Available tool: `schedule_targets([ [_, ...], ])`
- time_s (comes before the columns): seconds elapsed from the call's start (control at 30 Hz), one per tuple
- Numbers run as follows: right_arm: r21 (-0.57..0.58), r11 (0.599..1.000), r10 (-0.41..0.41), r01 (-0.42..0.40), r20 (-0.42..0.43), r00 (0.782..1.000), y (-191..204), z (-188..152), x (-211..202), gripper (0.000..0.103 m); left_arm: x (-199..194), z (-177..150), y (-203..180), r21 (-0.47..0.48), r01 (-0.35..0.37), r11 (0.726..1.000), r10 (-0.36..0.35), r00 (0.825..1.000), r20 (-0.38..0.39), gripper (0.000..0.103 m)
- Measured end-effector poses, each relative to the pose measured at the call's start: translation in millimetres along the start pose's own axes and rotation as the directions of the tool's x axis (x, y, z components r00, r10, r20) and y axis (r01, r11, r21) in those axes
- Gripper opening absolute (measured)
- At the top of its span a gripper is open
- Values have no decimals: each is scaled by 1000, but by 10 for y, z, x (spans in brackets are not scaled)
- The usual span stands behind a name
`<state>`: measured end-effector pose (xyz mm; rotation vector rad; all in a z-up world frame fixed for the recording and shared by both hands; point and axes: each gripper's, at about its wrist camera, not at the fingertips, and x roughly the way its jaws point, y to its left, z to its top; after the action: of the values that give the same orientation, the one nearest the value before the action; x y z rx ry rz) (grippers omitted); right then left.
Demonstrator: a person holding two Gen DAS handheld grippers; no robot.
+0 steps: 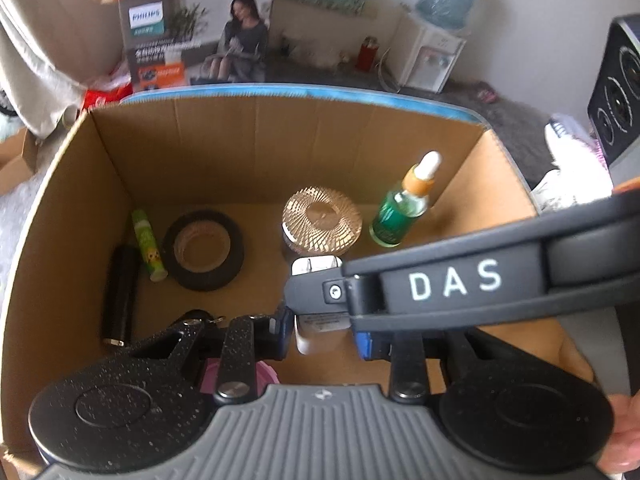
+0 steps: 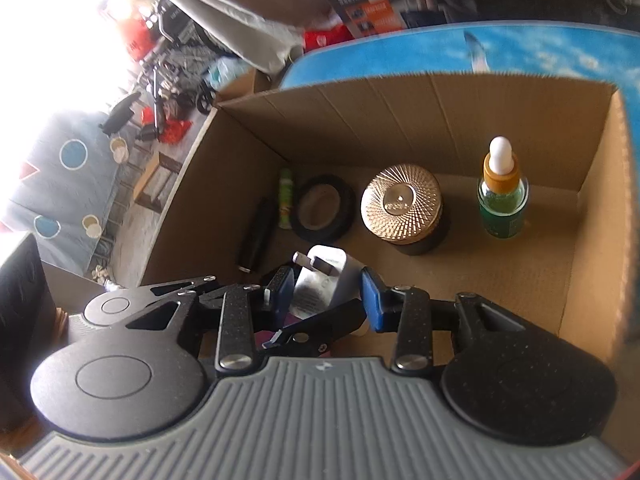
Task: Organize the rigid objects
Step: 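Lower the plug adapter into the box and open the right gripper, then withdraw the right gripper and lower it around the white supplement bottle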
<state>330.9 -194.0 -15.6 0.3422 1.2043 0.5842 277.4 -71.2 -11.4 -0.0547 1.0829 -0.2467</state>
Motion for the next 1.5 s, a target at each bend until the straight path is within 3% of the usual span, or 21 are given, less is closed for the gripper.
schedule_targets([
  [0.23,26,1000,-1,3,-62,998,-84,77,242,36,72,18,27,-36,11,999,-12,999,-40,33],
  [0.37,22,1000,-4,5,-57,998,-77,86,247,40,-2,-8,15,-23,10,1000,-10,1000,-10,44],
  [0.5,-5,1000,-13,13,11,1000,4,27,159,51,-218,-99,-67,22,4,1000,-6,997,78,65],
  [0.63,-46,998,-23,30,134,991,132,-149,-129,58,-498,-202,-189,74,-9,997,-3,987,160,74],
  [0.77,-62,998,-3,22,282,959,260,-430,-570,65,-860,-388,-290,136,-20,990,-14,970,242,84],
  [0.93,-85,995,-7,51,453,892,402,-916,-1093,77,-1245,-738,-378,215,-28,976,-43,947,318,91],
  [1.03,-75,996,-5,50,505,863,452,-1221,-1278,78,-1430,-981,-350,244,-31,969,-58,935,349,94],
  [1.17,-44,999,18,7,533,846,459,-1634,-1374,79,-1555,-1241,-227,238,-15,971,-71,935,348,94],
  [1.3,-12,1000,19,-15,526,850,445,-1936,-1353,79,-1605,-1456,-89,209,-58,976,-20,936,353,94],
  [1.5,0,999,29,-32,448,893,474,-2090,-1064,79,-1573,-1667,169,139,-110,984,56,936,347,94],
])
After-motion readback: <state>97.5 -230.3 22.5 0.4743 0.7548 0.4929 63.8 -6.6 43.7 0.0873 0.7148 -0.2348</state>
